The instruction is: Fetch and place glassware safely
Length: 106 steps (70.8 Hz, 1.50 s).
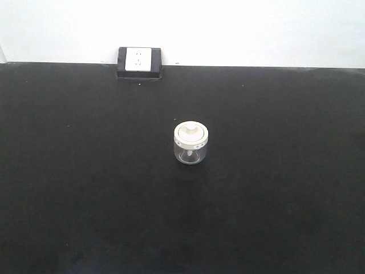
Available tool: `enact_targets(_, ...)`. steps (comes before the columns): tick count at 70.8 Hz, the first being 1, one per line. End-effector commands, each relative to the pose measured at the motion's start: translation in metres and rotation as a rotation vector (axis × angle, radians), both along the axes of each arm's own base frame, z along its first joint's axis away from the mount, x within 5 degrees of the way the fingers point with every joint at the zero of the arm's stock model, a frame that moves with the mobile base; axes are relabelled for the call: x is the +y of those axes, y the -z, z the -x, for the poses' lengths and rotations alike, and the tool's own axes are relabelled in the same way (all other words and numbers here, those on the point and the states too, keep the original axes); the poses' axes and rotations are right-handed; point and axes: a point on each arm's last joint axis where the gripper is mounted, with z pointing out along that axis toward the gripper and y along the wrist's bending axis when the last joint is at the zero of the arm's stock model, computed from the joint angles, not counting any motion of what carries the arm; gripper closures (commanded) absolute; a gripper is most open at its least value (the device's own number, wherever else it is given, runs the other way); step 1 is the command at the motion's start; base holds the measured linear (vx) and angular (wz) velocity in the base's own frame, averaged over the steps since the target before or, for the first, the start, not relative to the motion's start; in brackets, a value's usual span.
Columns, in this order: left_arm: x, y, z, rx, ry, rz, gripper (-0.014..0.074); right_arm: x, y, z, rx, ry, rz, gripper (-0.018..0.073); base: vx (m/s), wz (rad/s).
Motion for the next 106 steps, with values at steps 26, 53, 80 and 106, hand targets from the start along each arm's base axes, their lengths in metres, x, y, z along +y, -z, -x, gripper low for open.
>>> enact_targets(26,0.0002,0.0024,-0.0008,-0.057,-0.001,0.014,0.0603,0.0002,-0.0008,0.0008,-0.067,0.002,0.02,0.0563,0.0,0.0)
enact_targets(53,0.0002,0.0024,-0.0008,-0.057,-0.001,0.014,0.0603,0.0001,-0.0007,0.0008,-0.066,0.002,0.017,0.0563,0.0,0.0)
enact_targets(80,0.0002,0.0024,-0.0008,-0.057,-0.001,0.014,0.0603,0.0001,-0.0007,0.0008,-0.066,0.002,0.017,0.0563,0.0,0.0)
enact_targets(106,0.0002,0.0024,-0.0008,-0.057,-0.001,0.014,0.0603,0.0001,-0.0007,0.0008,-0.066,0.002,0.017,0.0563,0.0,0.0)
